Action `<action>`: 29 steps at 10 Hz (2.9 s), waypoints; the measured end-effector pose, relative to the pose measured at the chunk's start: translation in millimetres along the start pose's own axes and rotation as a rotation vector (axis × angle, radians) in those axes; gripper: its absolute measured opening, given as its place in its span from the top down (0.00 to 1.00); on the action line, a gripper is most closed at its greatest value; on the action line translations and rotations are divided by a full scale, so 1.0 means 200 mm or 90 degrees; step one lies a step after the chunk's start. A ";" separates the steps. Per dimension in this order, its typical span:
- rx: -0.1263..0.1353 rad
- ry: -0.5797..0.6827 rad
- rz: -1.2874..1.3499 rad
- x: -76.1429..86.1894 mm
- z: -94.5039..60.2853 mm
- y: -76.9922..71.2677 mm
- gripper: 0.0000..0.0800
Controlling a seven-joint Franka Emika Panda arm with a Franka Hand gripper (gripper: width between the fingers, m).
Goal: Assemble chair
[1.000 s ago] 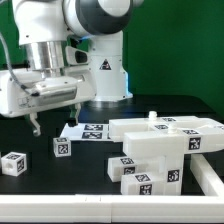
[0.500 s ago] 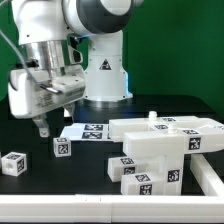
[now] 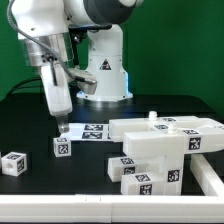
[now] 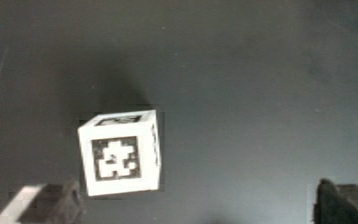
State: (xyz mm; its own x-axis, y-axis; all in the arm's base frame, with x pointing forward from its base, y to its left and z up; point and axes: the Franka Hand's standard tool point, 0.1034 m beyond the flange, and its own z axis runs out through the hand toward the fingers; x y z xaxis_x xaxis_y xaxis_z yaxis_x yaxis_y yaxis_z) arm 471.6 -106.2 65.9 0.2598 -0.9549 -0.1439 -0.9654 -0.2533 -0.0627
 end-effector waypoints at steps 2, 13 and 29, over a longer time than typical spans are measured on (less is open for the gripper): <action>-0.009 0.002 -0.111 0.00 0.00 0.00 0.19; -0.102 -0.116 -0.630 -0.04 0.07 0.02 0.19; -0.294 -0.446 -0.572 0.03 0.17 0.07 0.19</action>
Offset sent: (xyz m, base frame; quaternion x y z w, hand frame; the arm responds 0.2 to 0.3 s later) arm 0.0259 0.0206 0.0058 -0.0390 -0.0571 -0.4262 0.9020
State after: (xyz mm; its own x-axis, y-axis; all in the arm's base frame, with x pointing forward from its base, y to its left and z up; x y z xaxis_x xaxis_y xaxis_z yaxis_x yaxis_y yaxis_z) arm 460.1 -110.9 30.1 0.6556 -0.1587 -0.7383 -0.3174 -0.9450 -0.0787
